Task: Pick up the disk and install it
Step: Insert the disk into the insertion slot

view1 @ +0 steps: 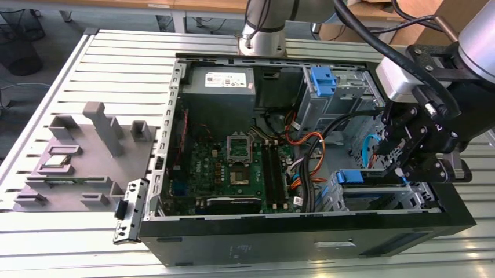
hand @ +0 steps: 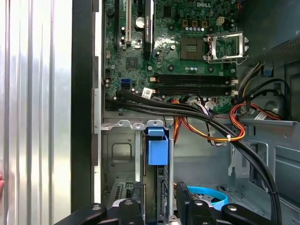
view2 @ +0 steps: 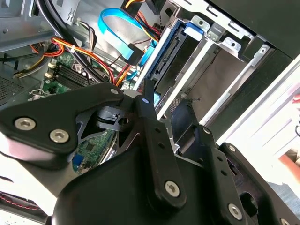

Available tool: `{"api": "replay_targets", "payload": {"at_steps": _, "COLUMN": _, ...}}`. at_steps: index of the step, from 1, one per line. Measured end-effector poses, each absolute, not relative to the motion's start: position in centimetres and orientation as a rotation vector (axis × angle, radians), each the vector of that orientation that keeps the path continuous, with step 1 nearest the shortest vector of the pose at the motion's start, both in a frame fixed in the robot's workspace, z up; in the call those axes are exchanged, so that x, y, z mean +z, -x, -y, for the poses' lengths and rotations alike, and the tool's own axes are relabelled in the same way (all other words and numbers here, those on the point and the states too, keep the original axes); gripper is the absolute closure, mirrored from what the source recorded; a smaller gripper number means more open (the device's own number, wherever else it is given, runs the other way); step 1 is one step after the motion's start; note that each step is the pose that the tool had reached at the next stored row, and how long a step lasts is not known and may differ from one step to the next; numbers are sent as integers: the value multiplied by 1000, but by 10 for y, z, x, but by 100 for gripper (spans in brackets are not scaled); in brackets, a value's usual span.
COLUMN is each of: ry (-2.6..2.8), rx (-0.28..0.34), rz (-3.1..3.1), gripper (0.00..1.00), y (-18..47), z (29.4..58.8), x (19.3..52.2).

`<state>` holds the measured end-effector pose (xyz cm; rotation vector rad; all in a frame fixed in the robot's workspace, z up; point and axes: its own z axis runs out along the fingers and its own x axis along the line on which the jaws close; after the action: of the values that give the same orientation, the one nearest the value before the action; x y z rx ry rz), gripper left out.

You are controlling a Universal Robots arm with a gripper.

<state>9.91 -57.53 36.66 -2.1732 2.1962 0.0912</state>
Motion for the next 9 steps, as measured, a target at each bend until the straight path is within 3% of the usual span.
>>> {"api": "replay_targets", "payload": {"at_steps": 9, "ry": 2173, "rx": 92, "rz": -2196, "gripper": 58, "y": -99, "z": 575, "x": 369}}
